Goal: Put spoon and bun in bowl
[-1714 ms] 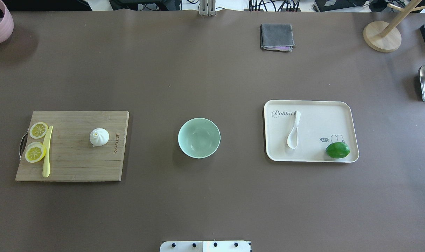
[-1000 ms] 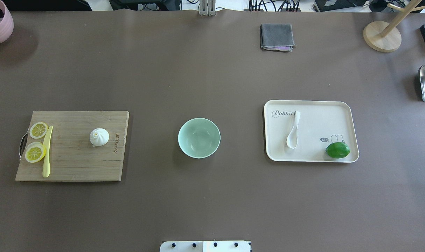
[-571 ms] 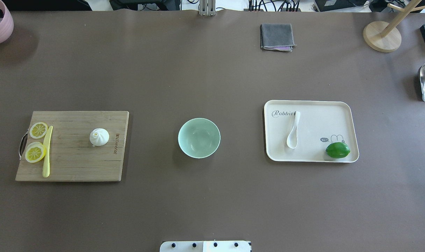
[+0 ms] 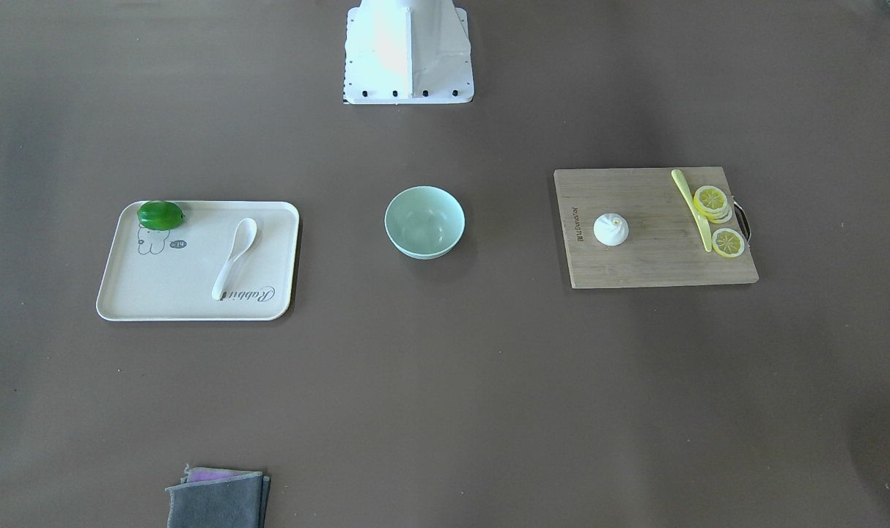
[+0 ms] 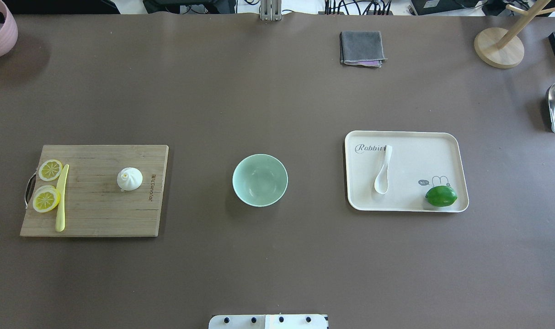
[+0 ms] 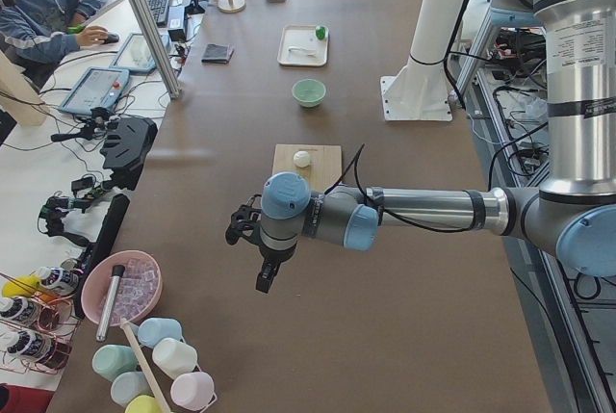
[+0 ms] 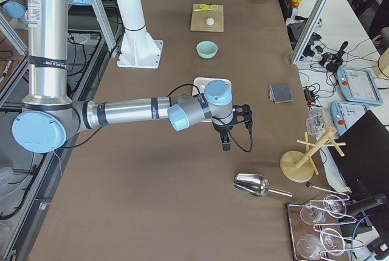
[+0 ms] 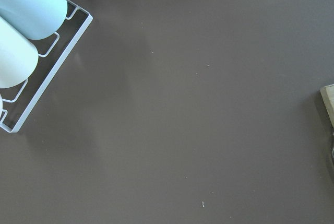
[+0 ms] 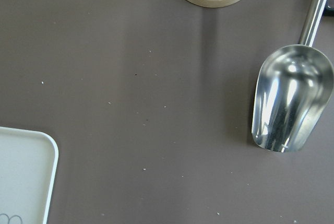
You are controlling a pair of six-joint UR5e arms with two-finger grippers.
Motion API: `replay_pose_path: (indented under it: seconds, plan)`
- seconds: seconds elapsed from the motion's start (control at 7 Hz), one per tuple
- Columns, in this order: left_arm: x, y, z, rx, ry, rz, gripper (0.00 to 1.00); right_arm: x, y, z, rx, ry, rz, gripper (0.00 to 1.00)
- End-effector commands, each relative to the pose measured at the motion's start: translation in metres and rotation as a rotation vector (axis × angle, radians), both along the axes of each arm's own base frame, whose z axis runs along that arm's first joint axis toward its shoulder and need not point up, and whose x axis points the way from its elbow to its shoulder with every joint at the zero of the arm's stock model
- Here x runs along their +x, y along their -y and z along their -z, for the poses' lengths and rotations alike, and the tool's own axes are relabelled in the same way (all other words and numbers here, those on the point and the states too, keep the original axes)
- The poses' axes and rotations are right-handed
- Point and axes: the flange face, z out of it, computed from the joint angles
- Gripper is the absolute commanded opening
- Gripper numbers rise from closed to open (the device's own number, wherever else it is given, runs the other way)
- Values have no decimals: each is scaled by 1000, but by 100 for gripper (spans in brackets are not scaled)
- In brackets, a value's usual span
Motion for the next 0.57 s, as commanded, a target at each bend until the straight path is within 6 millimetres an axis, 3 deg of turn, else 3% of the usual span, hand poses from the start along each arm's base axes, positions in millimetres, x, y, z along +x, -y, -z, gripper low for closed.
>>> replay_pose_path:
  seconds: [0.0, 0.14, 0.43]
  plan:
    - [3, -2, 5, 17, -35, -10, 98, -68, 23, 46, -80, 53, -37, 100]
    - [5, -2, 5, 12, -46, -15, 98, -115, 30, 76, -139, 79, -70, 100]
    - [5, -2, 6, 15, -48, -16, 98, -212, 20, 126, -228, 95, -143, 100]
